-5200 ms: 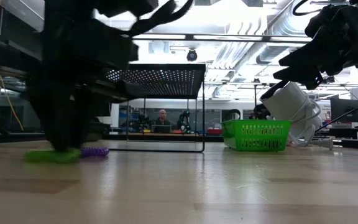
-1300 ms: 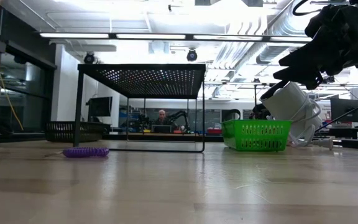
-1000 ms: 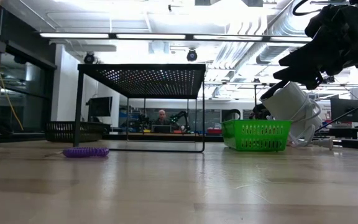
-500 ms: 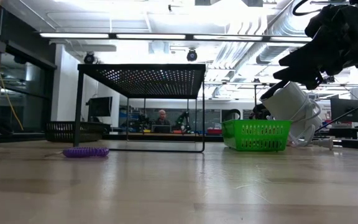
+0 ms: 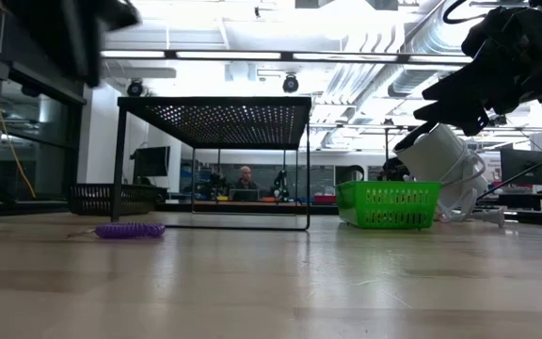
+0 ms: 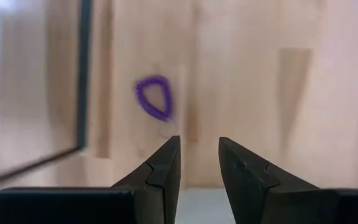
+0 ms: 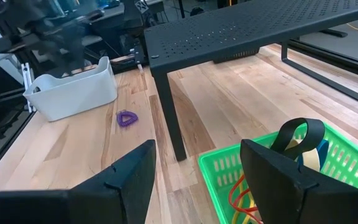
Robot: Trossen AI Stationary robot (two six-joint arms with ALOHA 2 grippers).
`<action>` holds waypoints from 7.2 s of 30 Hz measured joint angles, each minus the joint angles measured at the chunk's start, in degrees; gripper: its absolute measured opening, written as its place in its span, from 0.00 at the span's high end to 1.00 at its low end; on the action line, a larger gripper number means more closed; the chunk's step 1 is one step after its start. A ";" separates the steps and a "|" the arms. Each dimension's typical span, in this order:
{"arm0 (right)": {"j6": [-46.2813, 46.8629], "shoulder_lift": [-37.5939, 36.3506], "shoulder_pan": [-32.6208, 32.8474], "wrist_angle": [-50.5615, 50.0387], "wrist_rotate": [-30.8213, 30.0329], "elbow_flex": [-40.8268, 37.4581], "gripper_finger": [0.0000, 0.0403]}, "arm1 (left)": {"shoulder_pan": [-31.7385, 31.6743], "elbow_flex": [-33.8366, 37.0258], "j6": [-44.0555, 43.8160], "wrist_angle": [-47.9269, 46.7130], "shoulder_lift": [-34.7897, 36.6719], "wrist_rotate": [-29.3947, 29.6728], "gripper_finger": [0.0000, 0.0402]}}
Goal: Pick & Place Office Desk Supplies
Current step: Put the purple spring keychain into the gray bin, then put the green bin with rubber bands on the shelf
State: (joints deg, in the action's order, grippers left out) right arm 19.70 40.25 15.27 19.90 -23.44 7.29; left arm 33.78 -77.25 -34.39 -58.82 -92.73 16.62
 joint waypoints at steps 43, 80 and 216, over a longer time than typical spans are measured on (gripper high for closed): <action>0.00 -0.02 0.00 0.02 0.02 0.00 0.45 | -12.78 0.17 -14.66 9.81 -15.89 -6.71 0.75; 0.00 -0.01 0.00 0.02 0.02 0.02 0.45 | -12.52 0.13 -17.82 9.56 -19.19 -9.19 0.77; 0.00 0.00 -0.02 0.00 0.01 0.01 0.45 | 17.02 4.92 -38.13 -12.69 4.44 -2.33 0.76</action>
State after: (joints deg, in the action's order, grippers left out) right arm 19.70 40.25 15.25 19.90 -23.43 7.30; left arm 50.80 -72.34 -72.52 -71.50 -88.28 14.29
